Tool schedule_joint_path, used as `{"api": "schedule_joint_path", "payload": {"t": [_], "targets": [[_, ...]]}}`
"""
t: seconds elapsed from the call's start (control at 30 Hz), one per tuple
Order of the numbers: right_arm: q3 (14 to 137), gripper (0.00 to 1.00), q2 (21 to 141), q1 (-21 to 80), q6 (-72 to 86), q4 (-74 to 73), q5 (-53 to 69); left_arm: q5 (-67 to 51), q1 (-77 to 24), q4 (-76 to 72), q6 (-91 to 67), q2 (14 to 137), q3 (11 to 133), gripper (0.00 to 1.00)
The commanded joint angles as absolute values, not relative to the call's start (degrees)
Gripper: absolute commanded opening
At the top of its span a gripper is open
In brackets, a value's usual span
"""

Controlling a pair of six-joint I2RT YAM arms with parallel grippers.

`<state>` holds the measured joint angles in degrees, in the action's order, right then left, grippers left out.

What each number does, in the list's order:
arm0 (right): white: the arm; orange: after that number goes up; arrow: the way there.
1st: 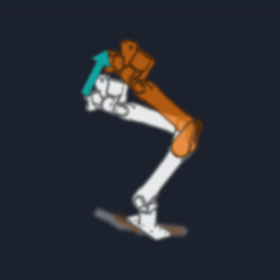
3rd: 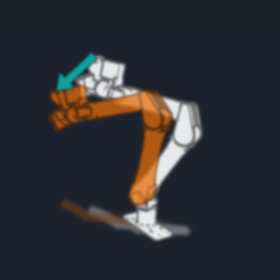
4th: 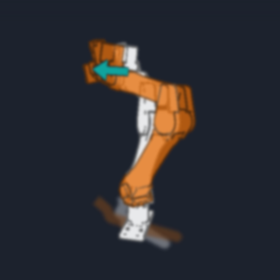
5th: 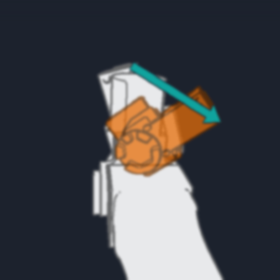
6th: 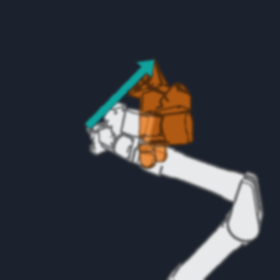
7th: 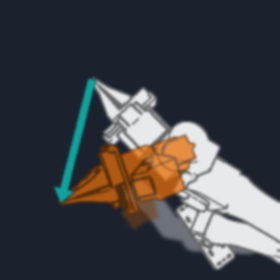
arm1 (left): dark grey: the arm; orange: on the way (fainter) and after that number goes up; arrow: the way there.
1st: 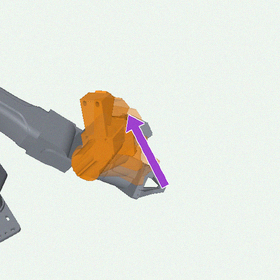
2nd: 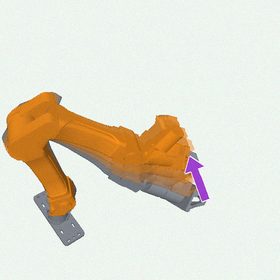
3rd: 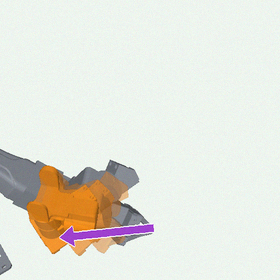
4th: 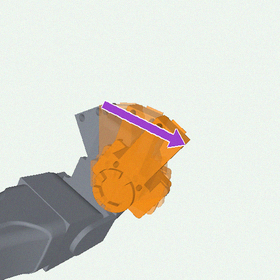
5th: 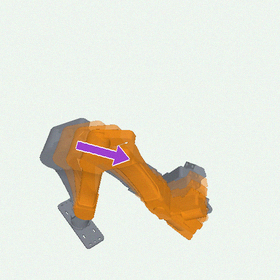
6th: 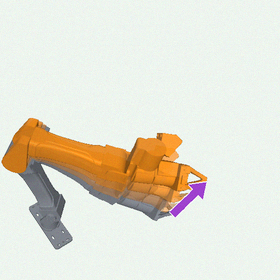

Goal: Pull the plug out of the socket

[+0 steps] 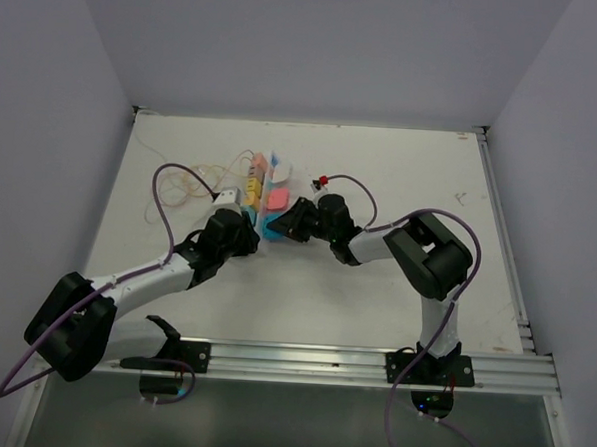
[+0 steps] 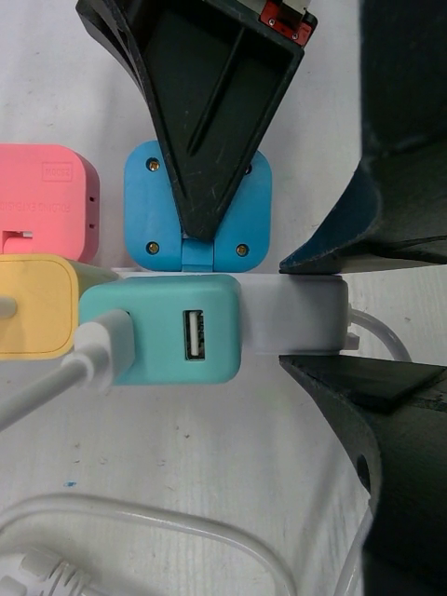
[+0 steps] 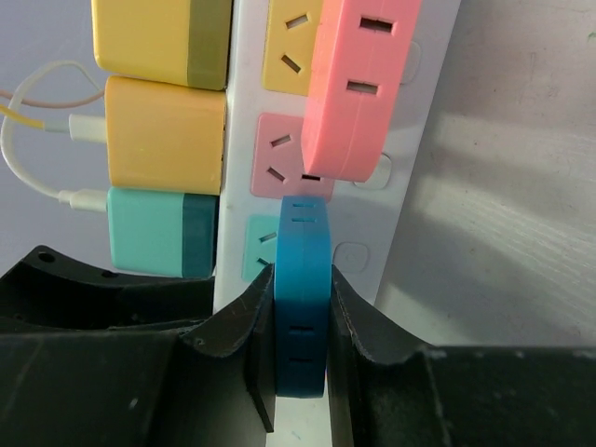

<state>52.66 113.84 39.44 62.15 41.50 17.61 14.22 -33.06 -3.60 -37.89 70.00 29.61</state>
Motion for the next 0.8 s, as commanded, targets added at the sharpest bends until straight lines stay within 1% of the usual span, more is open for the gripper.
{"api": "schedule_joint_path", "payload": {"t": [0.0,0.2,0.4,0.77], "targets": [[50.4,0.00,112.8,38.2,62.8,47.5,19.0,24.0,-32.6,2.9,-39.2,70.8,32.3,0.00],[46.9,0.00,114.0,37.7,69.2,57.0,18.5,27.3,-32.6,3.6,-45.5,68.5,30.3,0.00],[44.7,0.00,114.9,37.6,73.0,61.1,17.3,30.5,-32.7,6.6,-49.0,68.1,30.3,0.00],[44.1,0.00,107.2,36.7,69.4,53.6,17.3,36.6,-33.0,11.2,-48.4,69.4,32.1,0.00]]}}
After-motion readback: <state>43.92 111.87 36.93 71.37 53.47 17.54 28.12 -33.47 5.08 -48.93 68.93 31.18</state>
